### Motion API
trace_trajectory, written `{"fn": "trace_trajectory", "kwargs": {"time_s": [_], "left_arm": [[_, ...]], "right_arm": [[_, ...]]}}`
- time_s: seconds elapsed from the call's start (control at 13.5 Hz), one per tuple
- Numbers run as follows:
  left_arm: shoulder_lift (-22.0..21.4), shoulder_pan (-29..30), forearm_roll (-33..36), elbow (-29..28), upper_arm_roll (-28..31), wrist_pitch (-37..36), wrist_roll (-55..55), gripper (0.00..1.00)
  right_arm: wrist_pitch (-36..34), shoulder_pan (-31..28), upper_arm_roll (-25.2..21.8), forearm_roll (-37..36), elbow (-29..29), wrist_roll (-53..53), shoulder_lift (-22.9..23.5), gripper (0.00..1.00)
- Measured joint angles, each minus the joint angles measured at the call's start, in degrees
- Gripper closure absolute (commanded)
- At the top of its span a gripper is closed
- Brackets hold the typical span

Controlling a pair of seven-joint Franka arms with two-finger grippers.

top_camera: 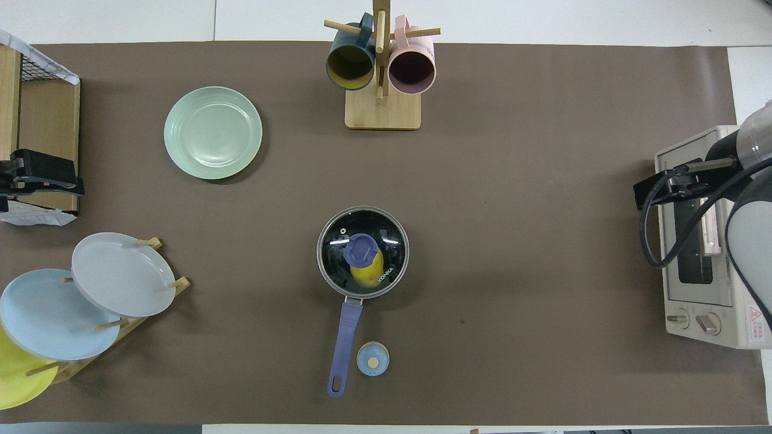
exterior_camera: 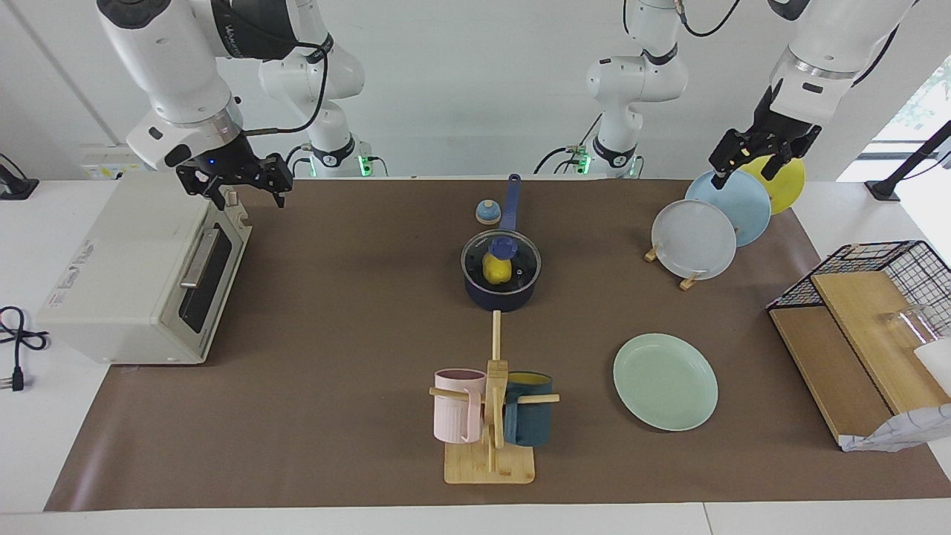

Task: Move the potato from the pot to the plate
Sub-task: 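Reach the right gripper over the saucepan toward the glass lid knob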

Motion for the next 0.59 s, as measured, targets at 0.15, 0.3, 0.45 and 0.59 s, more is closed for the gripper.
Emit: {"fn": "trace_trajectory", "kwargs": {"time_s": [0.15, 0.3, 0.45, 0.59], "left_arm": [[-0.6, 0.01, 0.0, -1.2, 0.04, 0.0, 0.0, 0.0], [-1.32, 0.0, 0.0, -2.52, 0.03, 0.0, -0.09, 0.0], [-1.83, 0.0, 0.0, -3.25, 0.03, 0.01, -0.1, 0.99], [-2.01, 0.01, 0.0, -3.39, 0.04, 0.01, -0.1, 1.0]], "right_arm": [[1.01, 2.46, 0.22, 1.84, -0.31, -0.54, 0.08, 0.0], [3.03, 8.24, 0.44, 6.83, 0.05, 5.69, 1.21, 0.0], [4.59, 14.48, 0.87, 9.38, 2.97, 13.93, 4.93, 0.0], [6.77, 21.87, 0.96, 6.62, 7.76, 18.93, 10.63, 0.0]]}}
